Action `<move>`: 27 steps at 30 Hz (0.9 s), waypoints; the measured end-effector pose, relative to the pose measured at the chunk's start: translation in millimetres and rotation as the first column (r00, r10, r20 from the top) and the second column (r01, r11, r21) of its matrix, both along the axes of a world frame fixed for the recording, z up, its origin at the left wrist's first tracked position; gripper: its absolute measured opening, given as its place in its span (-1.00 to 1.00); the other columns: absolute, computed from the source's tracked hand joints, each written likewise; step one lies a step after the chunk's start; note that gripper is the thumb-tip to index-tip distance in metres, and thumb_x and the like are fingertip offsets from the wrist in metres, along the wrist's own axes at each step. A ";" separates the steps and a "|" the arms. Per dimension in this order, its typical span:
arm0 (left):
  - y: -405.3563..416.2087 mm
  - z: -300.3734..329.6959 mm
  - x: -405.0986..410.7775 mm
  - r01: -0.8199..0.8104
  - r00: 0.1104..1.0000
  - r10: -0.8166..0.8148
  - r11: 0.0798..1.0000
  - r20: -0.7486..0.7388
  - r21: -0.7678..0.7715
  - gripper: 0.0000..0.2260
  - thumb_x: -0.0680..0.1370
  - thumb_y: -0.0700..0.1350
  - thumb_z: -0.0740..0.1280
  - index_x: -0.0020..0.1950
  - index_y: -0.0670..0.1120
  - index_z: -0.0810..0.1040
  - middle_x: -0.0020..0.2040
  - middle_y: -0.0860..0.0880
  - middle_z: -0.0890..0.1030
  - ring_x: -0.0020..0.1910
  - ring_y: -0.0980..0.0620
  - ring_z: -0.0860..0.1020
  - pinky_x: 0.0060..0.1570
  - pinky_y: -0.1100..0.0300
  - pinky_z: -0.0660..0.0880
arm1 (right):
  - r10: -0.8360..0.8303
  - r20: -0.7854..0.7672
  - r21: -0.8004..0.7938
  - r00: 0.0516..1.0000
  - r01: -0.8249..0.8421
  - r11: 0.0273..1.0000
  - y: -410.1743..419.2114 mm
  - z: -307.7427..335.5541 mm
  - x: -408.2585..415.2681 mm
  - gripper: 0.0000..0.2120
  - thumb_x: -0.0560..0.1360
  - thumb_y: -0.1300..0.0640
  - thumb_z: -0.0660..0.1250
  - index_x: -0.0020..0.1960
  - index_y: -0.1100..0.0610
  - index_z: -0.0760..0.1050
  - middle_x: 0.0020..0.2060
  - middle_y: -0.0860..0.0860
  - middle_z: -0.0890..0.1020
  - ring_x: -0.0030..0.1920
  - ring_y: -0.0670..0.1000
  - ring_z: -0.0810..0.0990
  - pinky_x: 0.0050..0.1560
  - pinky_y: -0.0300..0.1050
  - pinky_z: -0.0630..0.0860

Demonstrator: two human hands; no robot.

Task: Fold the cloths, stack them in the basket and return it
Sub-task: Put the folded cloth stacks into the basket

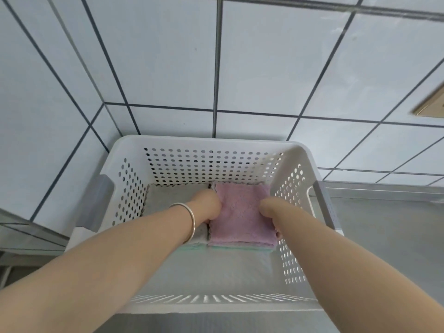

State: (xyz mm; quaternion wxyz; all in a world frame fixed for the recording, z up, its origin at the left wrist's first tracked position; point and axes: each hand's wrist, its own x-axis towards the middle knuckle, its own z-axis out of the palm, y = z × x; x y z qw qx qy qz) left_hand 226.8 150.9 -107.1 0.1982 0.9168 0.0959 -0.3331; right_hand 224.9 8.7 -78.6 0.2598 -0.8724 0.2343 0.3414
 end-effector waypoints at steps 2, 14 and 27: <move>2.2 6.6 -1.6 0.058 0.997 -0.054 0.996 -0.057 0.070 -0.66 0.57 -0.32 0.10 0.34 -0.28 0.39 0.29 -0.23 0.47 0.21 -0.16 0.49 0.13 0.09 0.47 | 0.018 -0.037 0.047 0.999 -0.016 0.999 -0.7 -2.8 -1.6 -0.65 0.61 0.26 -0.01 0.37 0.24 0.28 0.42 0.22 0.31 0.42 0.18 0.29 0.42 0.01 0.24; 28.4 15.5 -25.5 0.469 0.814 -0.543 0.824 0.206 0.318 -0.14 0.40 0.30 0.29 0.53 -0.01 -0.04 0.51 -0.03 0.05 0.46 -0.12 0.09 0.28 -0.14 0.37 | 0.758 0.166 -0.591 0.631 -0.551 0.589 28.4 17.6 -17.7 -0.65 0.51 0.17 0.25 0.29 0.16 0.39 0.20 0.08 0.47 0.24 0.10 0.43 0.12 -0.06 0.44; 34.5 -38.4 -44.9 0.578 0.763 -0.640 0.740 0.095 0.345 0.04 0.35 0.45 0.16 0.48 -0.10 -0.36 0.45 -0.01 -0.47 0.47 -0.12 -0.39 0.38 -0.35 0.02 | 0.842 -0.115 -0.429 0.526 -0.791 0.435 26.3 -42.7 -39.6 0.13 0.33 -0.17 0.44 0.50 0.02 -0.36 0.47 0.17 -0.37 0.48 0.27 -0.31 0.43 0.31 0.04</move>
